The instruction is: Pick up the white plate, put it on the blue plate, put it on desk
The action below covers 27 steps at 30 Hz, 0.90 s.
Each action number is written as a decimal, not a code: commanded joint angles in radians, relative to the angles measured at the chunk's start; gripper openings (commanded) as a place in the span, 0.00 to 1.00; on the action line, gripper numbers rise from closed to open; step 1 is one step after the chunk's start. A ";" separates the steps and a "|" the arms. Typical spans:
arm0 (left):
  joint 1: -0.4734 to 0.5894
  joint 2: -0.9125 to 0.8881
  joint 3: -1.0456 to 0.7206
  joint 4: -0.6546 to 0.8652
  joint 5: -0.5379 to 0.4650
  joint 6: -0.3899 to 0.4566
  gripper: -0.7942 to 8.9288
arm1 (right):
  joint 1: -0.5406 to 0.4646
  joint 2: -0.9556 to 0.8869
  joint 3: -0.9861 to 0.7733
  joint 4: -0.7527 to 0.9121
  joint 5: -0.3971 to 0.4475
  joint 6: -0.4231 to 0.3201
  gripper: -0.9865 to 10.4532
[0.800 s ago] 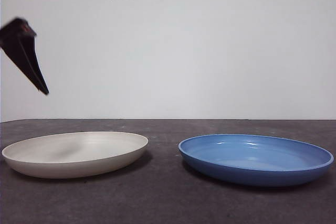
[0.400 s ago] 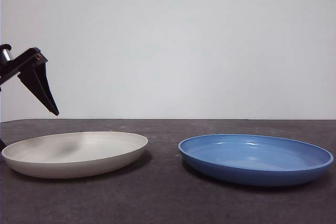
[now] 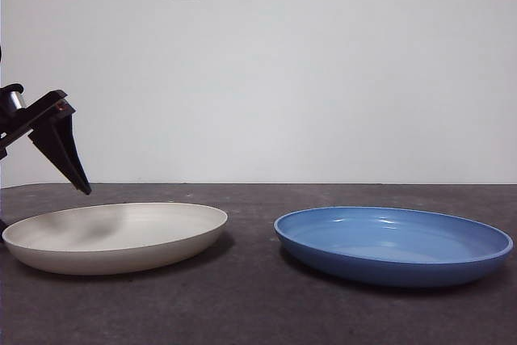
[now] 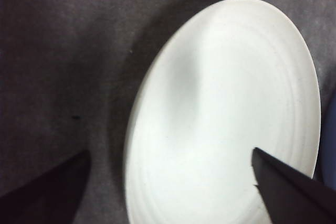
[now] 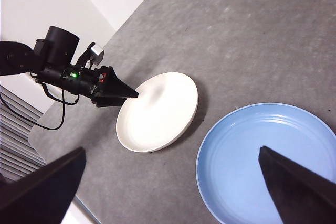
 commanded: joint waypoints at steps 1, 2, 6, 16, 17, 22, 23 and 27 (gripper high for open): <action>-0.002 0.026 0.016 0.005 0.003 0.023 0.53 | 0.004 0.006 0.020 0.006 0.000 -0.012 0.60; -0.002 0.026 0.016 0.004 0.001 0.023 0.53 | 0.004 0.006 0.020 0.007 0.000 -0.012 0.60; -0.002 0.030 0.016 -0.002 -0.033 0.023 0.39 | 0.004 0.006 0.020 0.007 0.001 -0.012 0.60; -0.002 0.075 0.016 -0.001 -0.043 0.031 0.16 | 0.004 0.006 0.020 0.006 0.000 -0.012 0.60; -0.002 0.078 0.016 0.000 -0.047 0.032 0.13 | 0.004 0.006 0.020 0.006 0.000 -0.012 0.60; -0.002 0.080 0.022 0.004 -0.075 0.046 0.09 | 0.004 0.006 0.020 0.003 0.000 -0.012 0.60; -0.002 0.080 0.026 0.003 -0.075 0.046 0.09 | 0.004 0.006 0.020 0.003 0.000 -0.012 0.60; -0.003 0.080 0.063 -0.029 -0.075 0.045 0.09 | 0.002 0.006 0.021 0.003 0.001 -0.011 0.60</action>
